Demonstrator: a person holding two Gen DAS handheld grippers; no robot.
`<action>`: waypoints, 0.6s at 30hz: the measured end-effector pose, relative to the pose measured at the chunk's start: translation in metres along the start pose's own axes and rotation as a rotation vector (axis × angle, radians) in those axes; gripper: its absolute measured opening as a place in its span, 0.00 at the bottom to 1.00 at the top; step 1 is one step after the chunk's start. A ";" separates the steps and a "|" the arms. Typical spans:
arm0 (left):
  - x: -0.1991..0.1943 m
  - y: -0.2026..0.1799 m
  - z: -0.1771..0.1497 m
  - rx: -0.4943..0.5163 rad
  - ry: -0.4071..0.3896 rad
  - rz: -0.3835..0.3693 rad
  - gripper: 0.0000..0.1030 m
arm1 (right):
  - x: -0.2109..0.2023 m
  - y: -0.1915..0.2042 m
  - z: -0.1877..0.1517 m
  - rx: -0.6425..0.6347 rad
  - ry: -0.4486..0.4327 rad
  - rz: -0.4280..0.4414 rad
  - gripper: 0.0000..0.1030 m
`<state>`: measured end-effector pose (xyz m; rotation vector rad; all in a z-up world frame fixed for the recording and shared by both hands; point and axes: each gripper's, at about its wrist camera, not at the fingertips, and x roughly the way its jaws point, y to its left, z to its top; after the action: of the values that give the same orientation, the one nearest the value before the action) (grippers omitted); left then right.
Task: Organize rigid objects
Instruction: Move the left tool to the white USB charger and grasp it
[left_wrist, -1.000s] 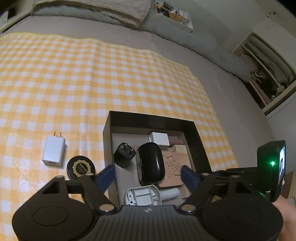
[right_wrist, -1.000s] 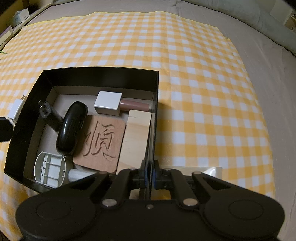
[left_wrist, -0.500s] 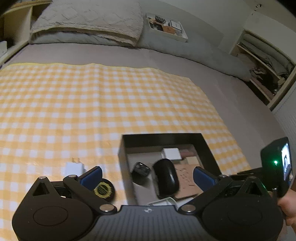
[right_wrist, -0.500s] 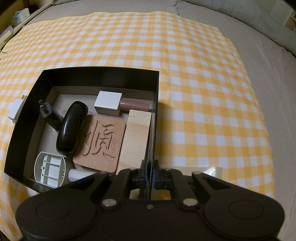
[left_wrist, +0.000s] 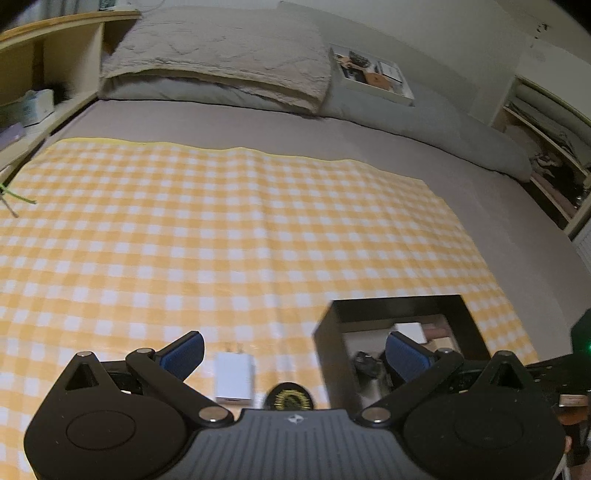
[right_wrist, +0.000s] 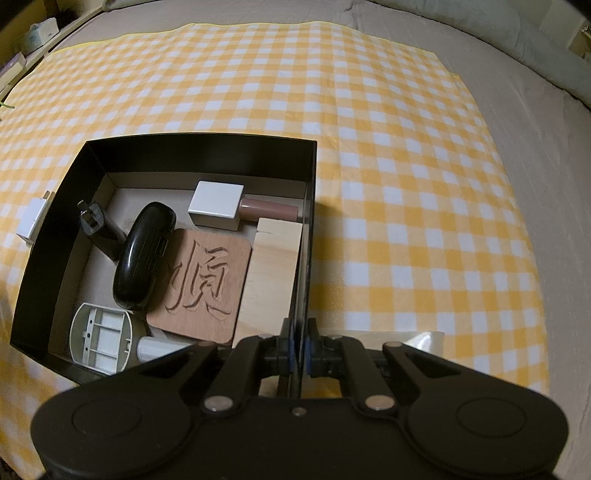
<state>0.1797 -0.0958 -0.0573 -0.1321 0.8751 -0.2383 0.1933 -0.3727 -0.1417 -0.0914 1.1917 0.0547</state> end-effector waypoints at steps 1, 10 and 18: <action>-0.001 0.005 0.000 -0.004 -0.002 0.007 1.00 | 0.000 -0.001 0.000 0.002 0.000 0.001 0.05; 0.003 0.049 -0.005 -0.026 0.022 0.046 1.00 | 0.000 -0.001 0.000 0.005 0.000 -0.004 0.05; 0.013 0.077 -0.019 -0.018 0.071 0.104 1.00 | -0.001 -0.001 0.000 0.006 0.000 -0.006 0.05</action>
<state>0.1847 -0.0255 -0.0953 -0.0954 0.9524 -0.1389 0.1928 -0.3739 -0.1409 -0.0898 1.1911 0.0461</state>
